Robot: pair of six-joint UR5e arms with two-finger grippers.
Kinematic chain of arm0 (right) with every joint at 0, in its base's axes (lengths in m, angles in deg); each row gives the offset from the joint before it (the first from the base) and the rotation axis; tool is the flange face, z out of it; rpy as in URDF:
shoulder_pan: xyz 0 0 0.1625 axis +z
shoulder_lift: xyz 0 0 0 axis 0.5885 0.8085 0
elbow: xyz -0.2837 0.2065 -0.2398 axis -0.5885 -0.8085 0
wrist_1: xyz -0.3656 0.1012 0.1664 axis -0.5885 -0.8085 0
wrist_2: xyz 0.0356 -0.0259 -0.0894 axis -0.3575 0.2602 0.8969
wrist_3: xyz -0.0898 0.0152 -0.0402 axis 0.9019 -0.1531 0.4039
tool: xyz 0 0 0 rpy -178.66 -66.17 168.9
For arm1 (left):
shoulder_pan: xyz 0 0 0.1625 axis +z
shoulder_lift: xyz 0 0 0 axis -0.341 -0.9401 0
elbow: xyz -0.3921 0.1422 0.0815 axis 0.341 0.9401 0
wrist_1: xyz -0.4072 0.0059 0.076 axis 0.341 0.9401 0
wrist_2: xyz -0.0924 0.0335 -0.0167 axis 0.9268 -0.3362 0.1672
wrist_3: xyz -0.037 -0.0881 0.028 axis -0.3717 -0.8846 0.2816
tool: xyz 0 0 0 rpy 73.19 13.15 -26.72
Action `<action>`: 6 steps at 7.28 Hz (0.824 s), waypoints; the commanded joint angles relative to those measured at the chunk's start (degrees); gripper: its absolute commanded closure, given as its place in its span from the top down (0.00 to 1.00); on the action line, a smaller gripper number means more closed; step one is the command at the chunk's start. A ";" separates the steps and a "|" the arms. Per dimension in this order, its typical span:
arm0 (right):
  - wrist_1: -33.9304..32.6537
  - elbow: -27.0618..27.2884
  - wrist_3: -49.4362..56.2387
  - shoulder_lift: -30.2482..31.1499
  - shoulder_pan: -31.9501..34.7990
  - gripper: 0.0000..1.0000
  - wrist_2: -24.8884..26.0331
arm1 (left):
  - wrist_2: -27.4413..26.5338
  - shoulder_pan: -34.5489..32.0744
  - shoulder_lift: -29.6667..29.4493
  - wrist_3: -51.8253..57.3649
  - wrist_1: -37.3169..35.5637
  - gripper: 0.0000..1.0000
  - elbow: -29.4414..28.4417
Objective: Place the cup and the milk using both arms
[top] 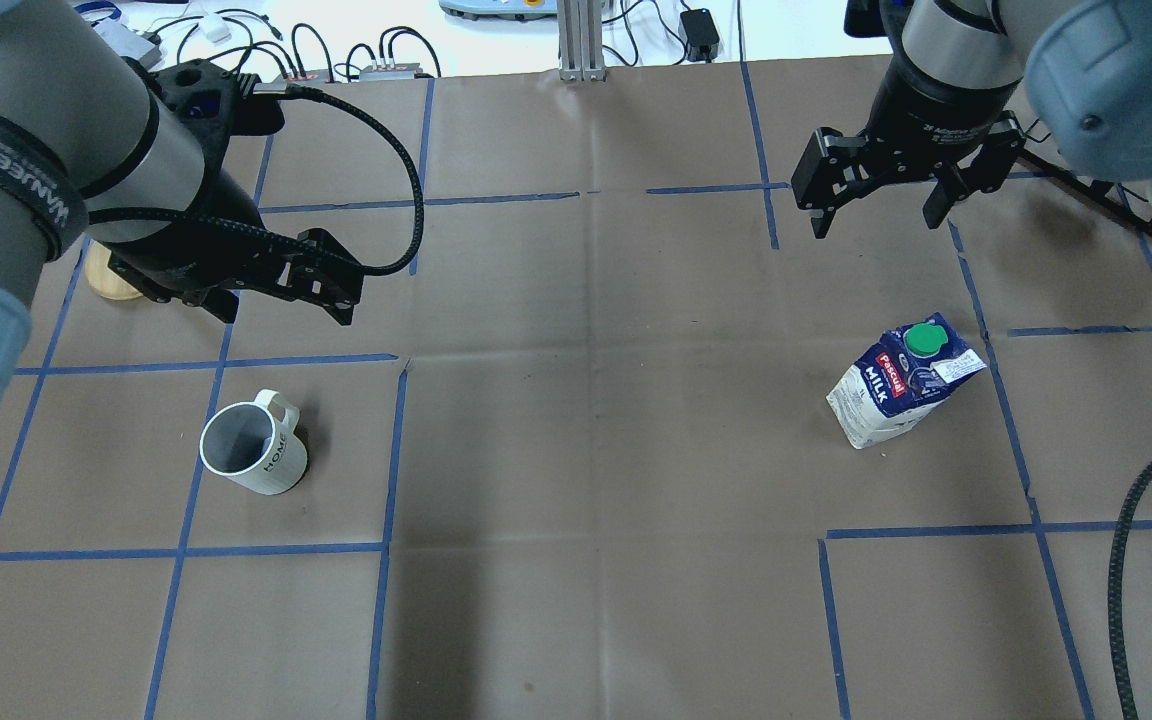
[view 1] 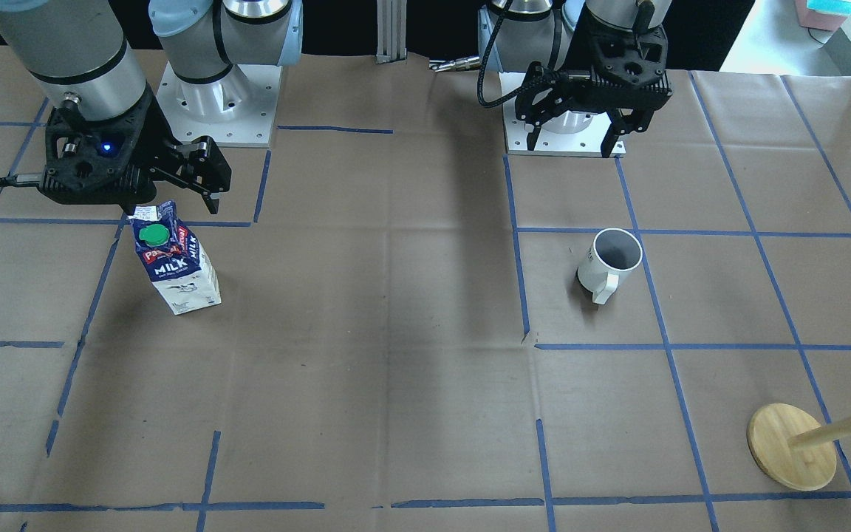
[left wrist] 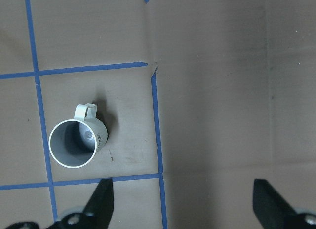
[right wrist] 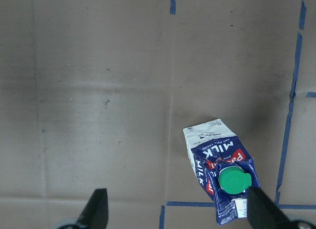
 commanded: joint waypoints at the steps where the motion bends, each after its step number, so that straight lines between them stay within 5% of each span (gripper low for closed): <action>1: -0.09 0.01 0.02 -0.10 0.00 1.00 0.00 | 0.24 0.00 -0.13 -0.15 -0.01 1.00 -0.07; 6: -0.27 0.01 1.06 -0.54 -0.96 1.00 0.17 | 0.50 0.35 -0.30 0.29 -0.37 1.00 0.46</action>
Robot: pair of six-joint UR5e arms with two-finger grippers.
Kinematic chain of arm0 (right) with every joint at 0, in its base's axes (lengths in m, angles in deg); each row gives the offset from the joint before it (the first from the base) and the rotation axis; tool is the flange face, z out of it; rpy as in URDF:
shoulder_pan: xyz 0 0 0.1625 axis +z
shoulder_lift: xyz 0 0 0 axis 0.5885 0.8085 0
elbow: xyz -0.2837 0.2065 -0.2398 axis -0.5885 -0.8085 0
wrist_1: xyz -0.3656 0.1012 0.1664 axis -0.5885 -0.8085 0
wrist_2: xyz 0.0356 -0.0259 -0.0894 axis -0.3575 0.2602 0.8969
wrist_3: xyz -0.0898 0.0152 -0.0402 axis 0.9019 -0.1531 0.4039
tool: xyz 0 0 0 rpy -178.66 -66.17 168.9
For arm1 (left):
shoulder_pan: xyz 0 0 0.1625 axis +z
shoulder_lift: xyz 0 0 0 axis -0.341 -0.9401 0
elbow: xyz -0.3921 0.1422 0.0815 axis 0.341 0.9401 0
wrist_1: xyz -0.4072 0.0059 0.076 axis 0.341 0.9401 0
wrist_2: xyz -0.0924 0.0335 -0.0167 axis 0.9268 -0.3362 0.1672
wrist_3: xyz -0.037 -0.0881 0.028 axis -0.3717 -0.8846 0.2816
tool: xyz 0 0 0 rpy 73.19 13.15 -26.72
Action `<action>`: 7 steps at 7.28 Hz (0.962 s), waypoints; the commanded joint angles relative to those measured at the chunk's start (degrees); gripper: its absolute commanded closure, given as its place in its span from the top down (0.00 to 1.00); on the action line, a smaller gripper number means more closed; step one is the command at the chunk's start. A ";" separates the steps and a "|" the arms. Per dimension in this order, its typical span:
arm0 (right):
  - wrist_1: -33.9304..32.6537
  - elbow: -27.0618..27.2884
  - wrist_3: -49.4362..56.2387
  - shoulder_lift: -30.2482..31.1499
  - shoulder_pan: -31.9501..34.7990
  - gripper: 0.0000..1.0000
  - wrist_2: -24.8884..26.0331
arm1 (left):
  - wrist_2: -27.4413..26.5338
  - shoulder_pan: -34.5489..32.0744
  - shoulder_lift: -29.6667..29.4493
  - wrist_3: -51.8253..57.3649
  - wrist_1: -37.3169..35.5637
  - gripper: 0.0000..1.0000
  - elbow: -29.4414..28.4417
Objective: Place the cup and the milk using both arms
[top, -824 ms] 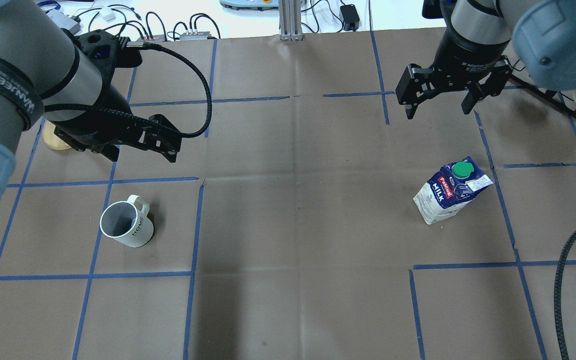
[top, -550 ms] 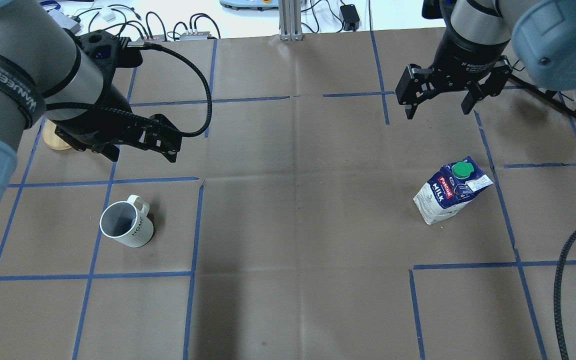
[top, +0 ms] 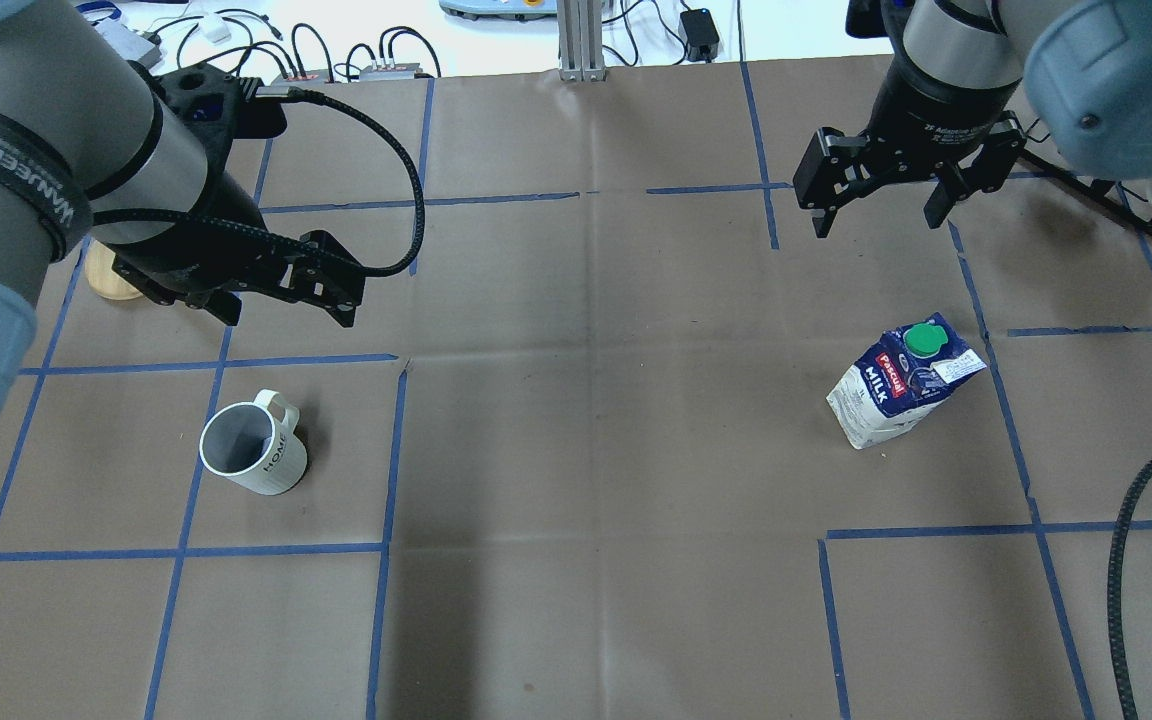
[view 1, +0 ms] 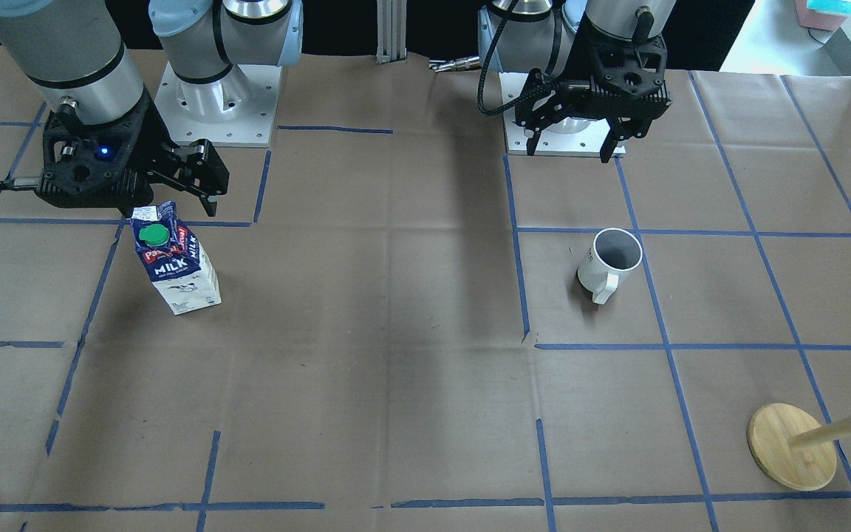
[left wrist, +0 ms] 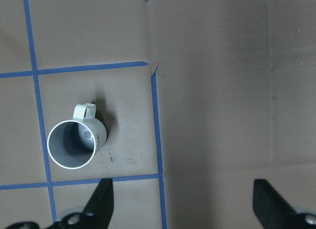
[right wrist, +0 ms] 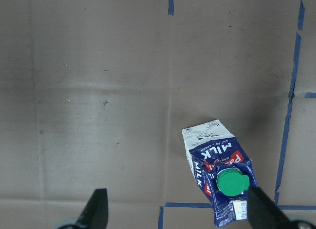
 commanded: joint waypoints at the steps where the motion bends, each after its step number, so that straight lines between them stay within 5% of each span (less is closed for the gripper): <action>1: -0.07 0.09 0.82 -0.30 -0.78 1.00 0.16 | 0.03 0.21 -0.21 0.14 -0.21 1.00 0.18; 7: -1.90 1.49 5.04 -0.65 -5.18 1.00 0.08 | -0.49 2.75 1.01 0.50 1.18 1.00 1.06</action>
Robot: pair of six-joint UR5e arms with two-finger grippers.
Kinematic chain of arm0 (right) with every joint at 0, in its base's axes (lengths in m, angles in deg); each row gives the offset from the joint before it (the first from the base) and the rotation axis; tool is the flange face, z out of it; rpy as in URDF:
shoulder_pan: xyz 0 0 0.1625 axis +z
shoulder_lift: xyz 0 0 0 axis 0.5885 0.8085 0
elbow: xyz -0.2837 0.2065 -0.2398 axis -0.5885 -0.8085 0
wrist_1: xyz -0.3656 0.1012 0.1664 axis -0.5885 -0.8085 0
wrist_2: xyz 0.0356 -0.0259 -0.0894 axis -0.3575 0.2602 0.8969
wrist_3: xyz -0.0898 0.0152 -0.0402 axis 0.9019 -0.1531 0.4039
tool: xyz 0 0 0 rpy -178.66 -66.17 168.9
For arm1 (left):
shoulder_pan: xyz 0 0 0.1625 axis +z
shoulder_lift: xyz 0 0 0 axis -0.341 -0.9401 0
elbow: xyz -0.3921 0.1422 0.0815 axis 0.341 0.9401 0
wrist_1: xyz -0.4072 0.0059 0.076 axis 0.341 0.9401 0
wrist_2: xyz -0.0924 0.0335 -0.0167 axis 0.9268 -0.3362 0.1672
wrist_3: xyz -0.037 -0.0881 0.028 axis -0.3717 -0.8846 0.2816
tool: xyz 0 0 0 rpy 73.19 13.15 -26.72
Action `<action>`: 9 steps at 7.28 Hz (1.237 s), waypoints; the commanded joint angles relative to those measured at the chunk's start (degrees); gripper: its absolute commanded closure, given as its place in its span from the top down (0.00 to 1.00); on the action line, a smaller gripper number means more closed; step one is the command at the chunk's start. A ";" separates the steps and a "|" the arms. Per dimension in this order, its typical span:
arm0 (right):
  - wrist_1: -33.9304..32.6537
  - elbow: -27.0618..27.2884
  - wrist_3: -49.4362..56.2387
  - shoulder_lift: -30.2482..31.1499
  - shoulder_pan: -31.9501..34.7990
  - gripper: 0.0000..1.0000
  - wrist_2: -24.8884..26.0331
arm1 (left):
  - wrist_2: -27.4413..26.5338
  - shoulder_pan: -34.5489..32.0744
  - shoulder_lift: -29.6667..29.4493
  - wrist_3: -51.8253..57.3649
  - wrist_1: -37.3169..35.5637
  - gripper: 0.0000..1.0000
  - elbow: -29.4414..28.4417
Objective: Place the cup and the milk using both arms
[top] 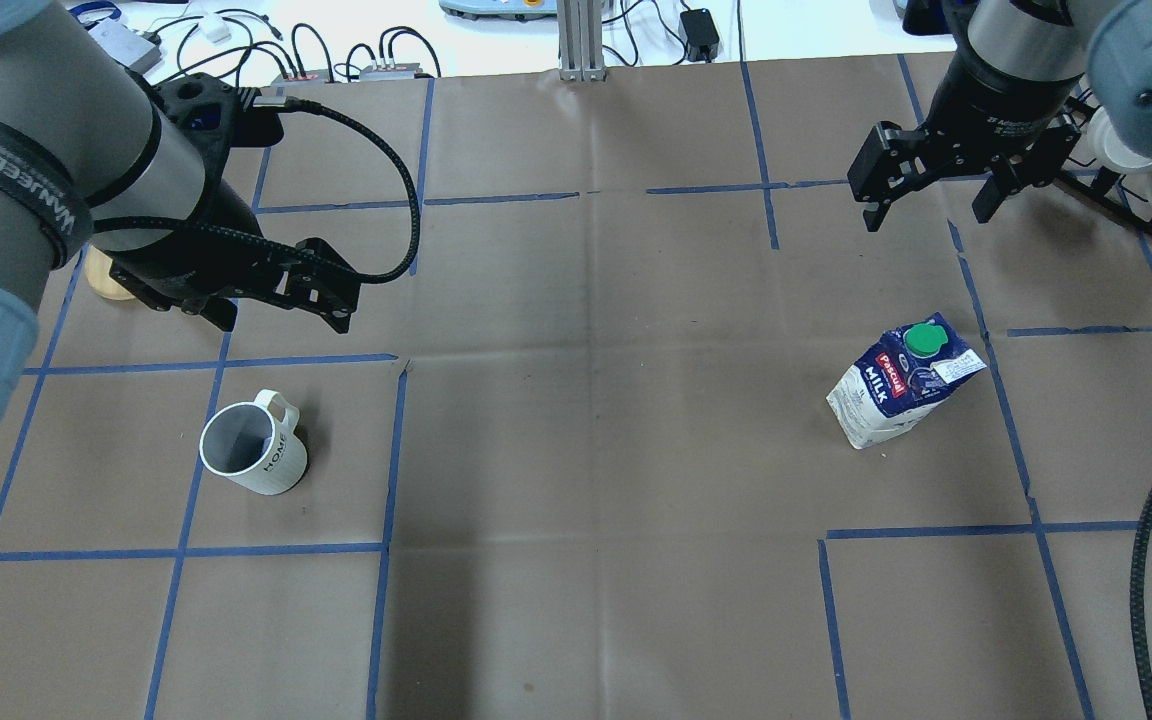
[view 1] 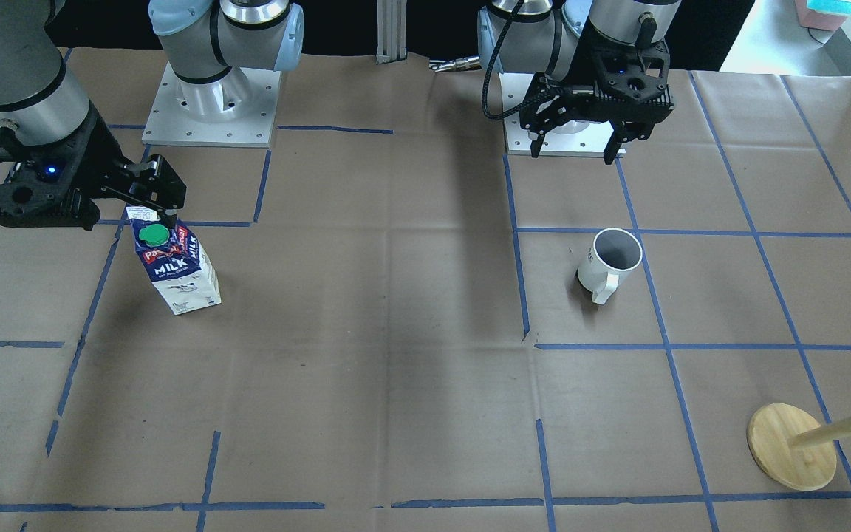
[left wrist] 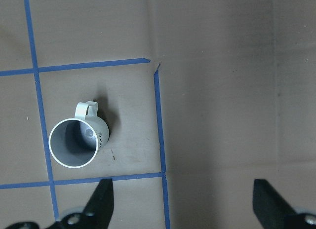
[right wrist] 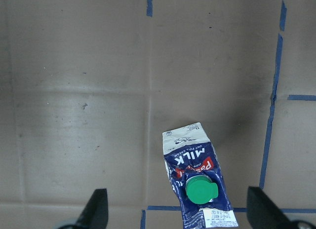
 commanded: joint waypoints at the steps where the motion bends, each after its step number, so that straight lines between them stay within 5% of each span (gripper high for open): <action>1: -2.32 1.34 2.02 -0.20 -0.21 1.00 0.02 | -0.10 3.85 -0.07 0.01 1.58 1.00 1.11; 4: -4.88 3.71 2.56 -0.73 -0.47 1.00 0.64 | -0.18 13.42 -0.87 11.12 -1.12 1.00 9.07; 6: -5.76 5.29 2.92 0.05 -1.08 1.00 0.38 | -0.10 20.89 -2.00 19.42 -11.04 1.00 15.24; 9: -5.76 4.68 2.57 0.23 -0.82 1.00 0.20 | -0.36 22.59 -4.81 21.28 -16.22 1.00 20.18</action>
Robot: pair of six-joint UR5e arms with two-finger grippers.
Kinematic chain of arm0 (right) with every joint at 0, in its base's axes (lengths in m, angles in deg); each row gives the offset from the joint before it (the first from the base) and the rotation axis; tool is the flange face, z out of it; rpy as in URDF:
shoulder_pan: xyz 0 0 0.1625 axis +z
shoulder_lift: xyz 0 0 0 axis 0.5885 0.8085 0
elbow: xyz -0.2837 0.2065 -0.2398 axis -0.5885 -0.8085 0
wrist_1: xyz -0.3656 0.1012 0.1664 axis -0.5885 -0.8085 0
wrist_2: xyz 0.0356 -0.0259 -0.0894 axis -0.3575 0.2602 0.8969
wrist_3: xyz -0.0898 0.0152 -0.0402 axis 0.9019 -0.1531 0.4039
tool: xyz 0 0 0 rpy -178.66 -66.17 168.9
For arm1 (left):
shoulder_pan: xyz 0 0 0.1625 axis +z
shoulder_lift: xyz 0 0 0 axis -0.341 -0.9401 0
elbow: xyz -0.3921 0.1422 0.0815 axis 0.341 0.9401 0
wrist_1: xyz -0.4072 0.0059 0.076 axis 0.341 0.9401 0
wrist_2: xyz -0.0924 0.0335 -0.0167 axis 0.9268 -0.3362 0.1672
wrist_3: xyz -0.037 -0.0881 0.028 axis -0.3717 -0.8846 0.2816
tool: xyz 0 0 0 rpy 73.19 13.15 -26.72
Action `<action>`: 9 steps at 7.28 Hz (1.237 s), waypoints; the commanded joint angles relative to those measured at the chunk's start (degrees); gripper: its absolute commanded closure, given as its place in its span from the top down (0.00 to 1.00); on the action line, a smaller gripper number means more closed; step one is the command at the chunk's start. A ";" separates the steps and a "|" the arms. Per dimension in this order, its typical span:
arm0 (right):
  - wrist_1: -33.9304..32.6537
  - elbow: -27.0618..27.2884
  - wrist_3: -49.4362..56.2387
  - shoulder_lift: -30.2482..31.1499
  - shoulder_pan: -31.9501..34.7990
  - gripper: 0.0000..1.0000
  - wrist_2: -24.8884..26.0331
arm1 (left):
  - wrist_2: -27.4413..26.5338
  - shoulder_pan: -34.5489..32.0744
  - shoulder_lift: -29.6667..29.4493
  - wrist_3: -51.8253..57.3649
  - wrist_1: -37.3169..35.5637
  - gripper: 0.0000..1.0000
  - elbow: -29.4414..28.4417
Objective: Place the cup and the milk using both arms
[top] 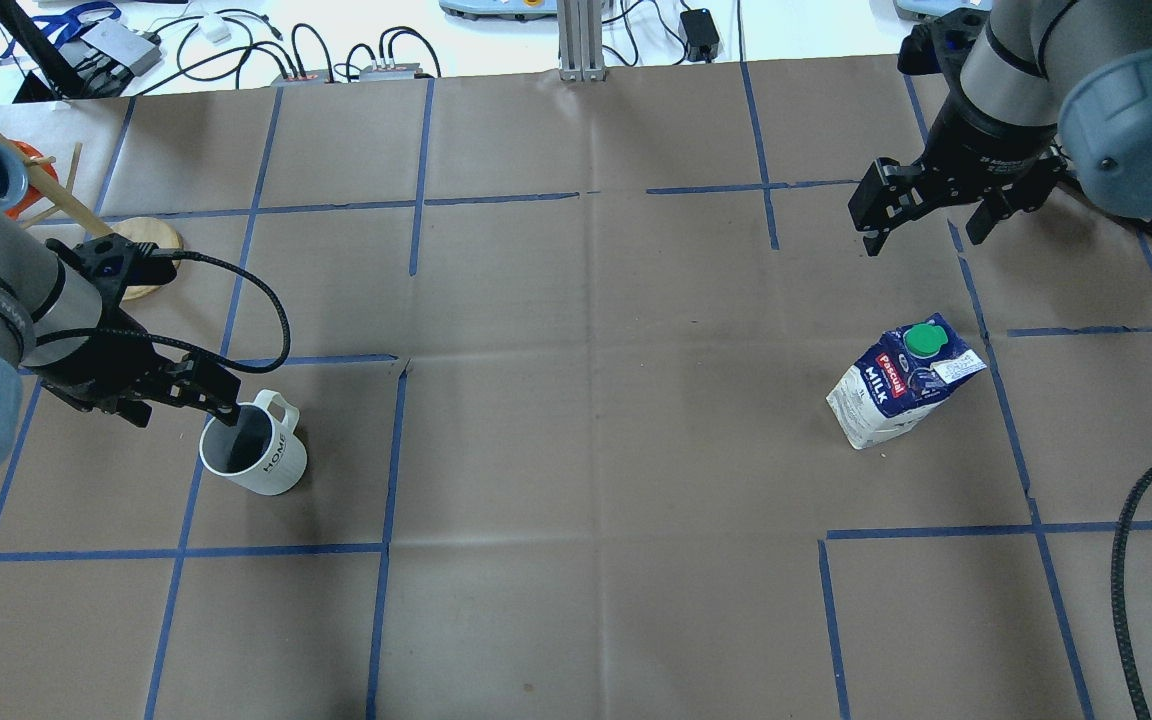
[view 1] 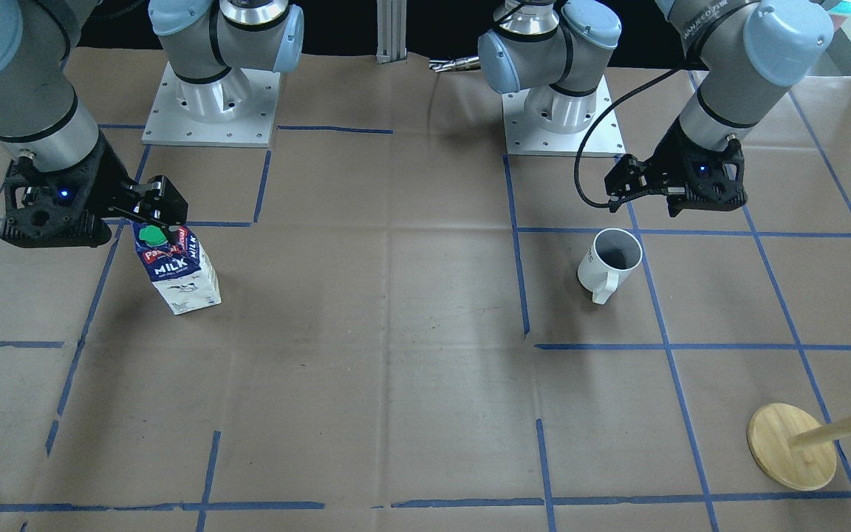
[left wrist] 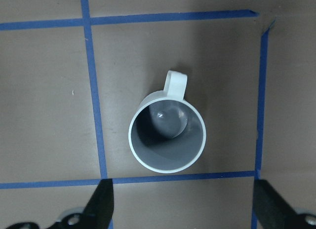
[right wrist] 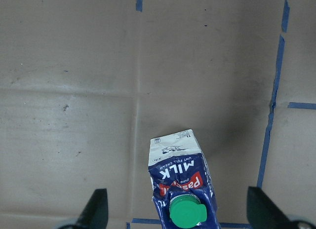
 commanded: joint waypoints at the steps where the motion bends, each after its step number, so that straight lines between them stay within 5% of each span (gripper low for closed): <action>1: -0.04 -0.45 -0.78 0.33 0.22 1.00 -0.22 | -0.30 1.53 -3.09 0.58 -4.72 1.00 2.83; 9: 2.77 -1.24 -0.78 4.37 0.48 1.00 -0.05 | -3.64 2.51 -9.43 1.81 -11.24 0.99 5.12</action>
